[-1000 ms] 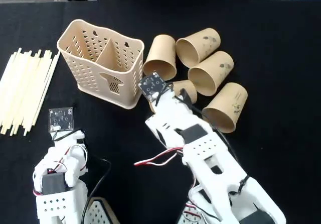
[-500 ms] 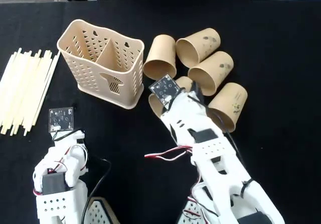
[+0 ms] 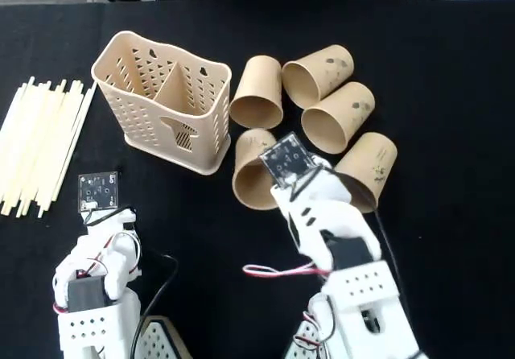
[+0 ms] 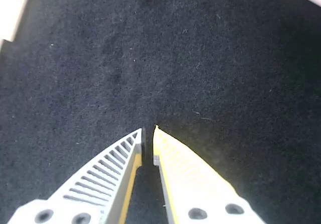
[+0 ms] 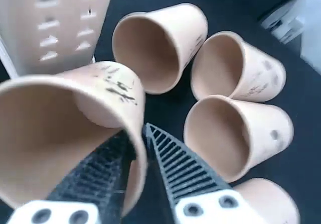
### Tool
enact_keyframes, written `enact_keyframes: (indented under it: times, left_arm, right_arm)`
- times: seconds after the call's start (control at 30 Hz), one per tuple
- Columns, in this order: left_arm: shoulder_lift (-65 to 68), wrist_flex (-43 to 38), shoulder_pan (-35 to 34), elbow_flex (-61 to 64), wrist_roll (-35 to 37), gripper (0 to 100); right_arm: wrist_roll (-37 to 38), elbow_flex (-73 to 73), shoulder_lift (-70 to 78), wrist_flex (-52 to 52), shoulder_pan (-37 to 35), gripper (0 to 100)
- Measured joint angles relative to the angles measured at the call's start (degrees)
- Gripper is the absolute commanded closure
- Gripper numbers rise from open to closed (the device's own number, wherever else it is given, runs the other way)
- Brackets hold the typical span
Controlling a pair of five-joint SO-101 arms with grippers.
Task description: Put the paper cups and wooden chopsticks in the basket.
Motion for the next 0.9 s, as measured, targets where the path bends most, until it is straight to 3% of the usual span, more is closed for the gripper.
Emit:
enact_keyframes:
  times: [0.2,0.4,0.67,0.9]
  left_arm:
    - [0.0,0.0,0.0,0.0,0.0,95]
    - [0.0,0.0,0.0,0.0,0.0,95]
    - [0.0,0.0,0.0,0.0,0.0,95]
    - [0.0,0.0,0.0,0.0,0.0,95]
  right_arm:
    - [0.1,-1.5,-8.2,12.0,0.0,98.6]
    - [0.1,-15.6,-4.8,26.9,0.2,98.6]
    - [-4.7,-45.0,15.6,44.0,0.3,98.6]
    - [-8.1,-80.1,40.1,62.2,0.3,98.6]
